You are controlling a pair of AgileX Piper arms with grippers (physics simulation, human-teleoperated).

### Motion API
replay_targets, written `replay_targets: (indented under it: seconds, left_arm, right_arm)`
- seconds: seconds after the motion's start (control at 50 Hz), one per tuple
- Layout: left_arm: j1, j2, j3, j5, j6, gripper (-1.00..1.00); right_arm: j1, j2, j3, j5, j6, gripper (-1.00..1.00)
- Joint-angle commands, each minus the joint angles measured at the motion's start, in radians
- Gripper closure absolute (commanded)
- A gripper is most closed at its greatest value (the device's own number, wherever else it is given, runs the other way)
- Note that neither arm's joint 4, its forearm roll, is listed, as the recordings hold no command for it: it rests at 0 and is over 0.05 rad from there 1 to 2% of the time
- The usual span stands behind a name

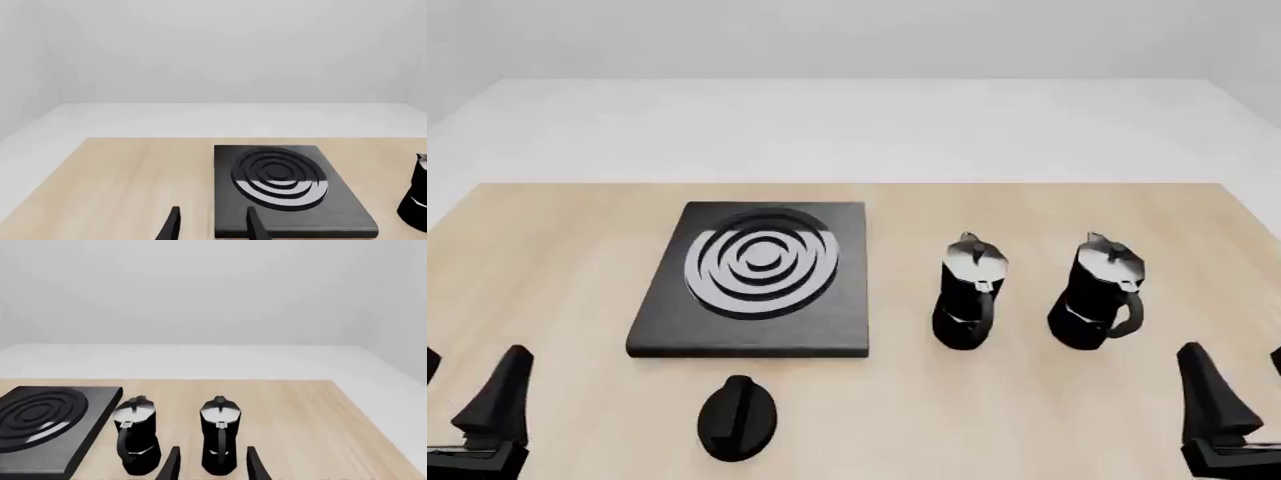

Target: Put the right moka pot on the stove.

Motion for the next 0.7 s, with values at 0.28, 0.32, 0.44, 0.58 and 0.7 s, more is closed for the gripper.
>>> replay_targets:
  seconds: [0.28, 0.32, 0.44, 0.58, 0.7]
  left_arm:
    - [0.0, 0.0, 0.0, 0.0, 0.0, -1.0]
    - [0.0, 0.0, 0.0, 0.0, 0.0, -1.0]
    - [0.0, 0.0, 0.0, 0.0, 0.0, -1.0]
    - [0.0, 0.0, 0.0, 0.0, 0.0, -1.0]
    - [0.0, 0.0, 0.0, 0.0, 0.0, -1.0]
  right_arm:
    - [-0.015, 0.13, -0.171, 0.051, -0.073, -1.0]
    - [-0.011, 0.185, -0.224, 0.055, -0.074, -1.0]
    - [0.011, 0.236, -0.287, 0.07, -0.052, -1.0]
    - [0.012, 0.321, -0.354, 0.095, -0.061, -1.0]
    - [0.033, 0.387, -0.433, 0.15, -0.039, -1.0]
